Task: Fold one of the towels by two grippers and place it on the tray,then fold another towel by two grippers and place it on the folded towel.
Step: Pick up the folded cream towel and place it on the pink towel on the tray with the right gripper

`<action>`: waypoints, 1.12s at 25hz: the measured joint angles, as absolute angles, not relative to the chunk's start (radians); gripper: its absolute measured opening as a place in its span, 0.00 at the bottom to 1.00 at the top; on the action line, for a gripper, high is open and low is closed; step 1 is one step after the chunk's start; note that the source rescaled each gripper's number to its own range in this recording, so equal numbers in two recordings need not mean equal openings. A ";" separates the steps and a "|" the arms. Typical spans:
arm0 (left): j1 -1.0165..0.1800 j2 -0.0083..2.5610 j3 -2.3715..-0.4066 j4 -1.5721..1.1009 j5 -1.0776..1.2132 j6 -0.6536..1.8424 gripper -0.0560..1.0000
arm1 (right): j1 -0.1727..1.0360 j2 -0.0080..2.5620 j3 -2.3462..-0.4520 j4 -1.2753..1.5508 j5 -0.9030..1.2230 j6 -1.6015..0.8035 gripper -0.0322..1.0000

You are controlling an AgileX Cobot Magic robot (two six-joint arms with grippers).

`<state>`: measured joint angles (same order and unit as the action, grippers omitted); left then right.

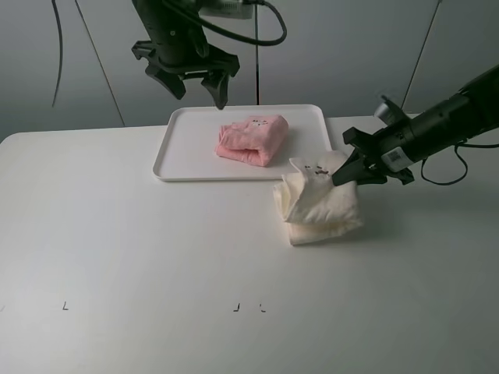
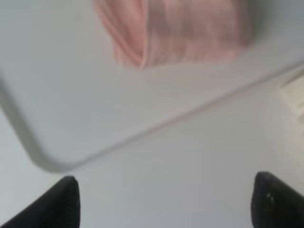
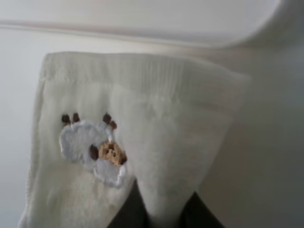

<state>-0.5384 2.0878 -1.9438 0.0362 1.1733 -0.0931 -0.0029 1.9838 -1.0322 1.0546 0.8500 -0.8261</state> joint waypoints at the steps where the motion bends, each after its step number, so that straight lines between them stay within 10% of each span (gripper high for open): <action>1: -0.538 2.041 -1.853 0.047 1.124 -0.105 0.93 | -0.002 1.977 -1.036 1.055 0.864 -0.826 0.11; 12: -0.480 1.614 -1.229 0.058 0.772 -0.126 0.93 | 0.082 1.975 -1.382 0.955 0.982 -0.625 0.11; 28: -0.480 1.568 -1.109 0.000 0.594 -0.126 0.93 | 0.212 2.310 -2.130 1.080 1.038 -0.299 0.11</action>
<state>-0.4798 1.5682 -1.1092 0.0000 0.5939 -0.1263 0.2122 2.3103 -2.1305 1.0800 1.0382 -0.2993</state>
